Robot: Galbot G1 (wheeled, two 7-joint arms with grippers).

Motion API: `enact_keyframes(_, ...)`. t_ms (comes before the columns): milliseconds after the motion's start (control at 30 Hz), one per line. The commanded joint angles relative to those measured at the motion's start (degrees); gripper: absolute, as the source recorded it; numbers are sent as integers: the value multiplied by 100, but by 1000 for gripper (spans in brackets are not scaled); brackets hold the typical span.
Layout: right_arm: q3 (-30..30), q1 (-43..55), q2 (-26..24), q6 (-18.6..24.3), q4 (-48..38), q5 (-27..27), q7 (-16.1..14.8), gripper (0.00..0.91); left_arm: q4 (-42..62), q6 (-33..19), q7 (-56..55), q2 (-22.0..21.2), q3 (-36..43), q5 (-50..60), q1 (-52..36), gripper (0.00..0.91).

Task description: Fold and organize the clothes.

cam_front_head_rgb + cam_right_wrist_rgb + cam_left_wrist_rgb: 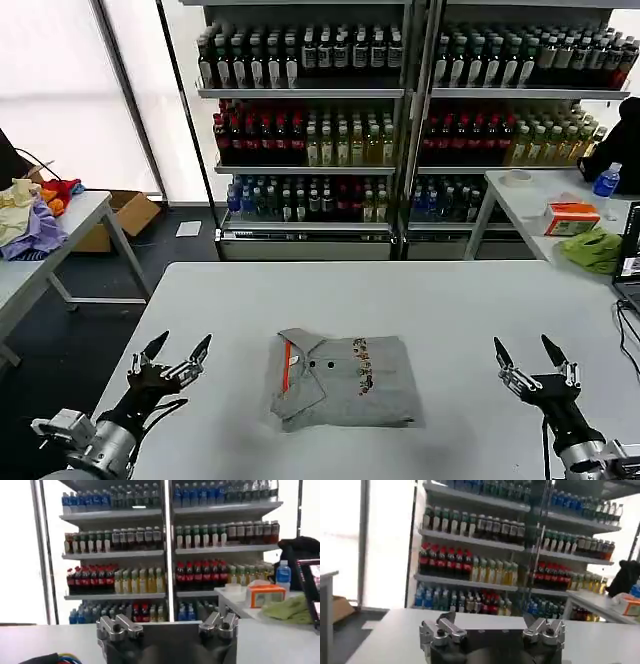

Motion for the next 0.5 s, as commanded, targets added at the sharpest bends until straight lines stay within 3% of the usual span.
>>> enact_keyframes(33,369,-621,306,415,11,59,-297,907,-344,-291,237,-335,-404,841,515,907)
enact_keyframes(233,142,-628,454,395,123,-283,-275,907,-265,-454,470,-482,-339,1033,495,907)
enact_keyframes(500,-149,-732,762,357,257,-827,-352,907,-106,-1304,909,-741,-265,1755,761,907)
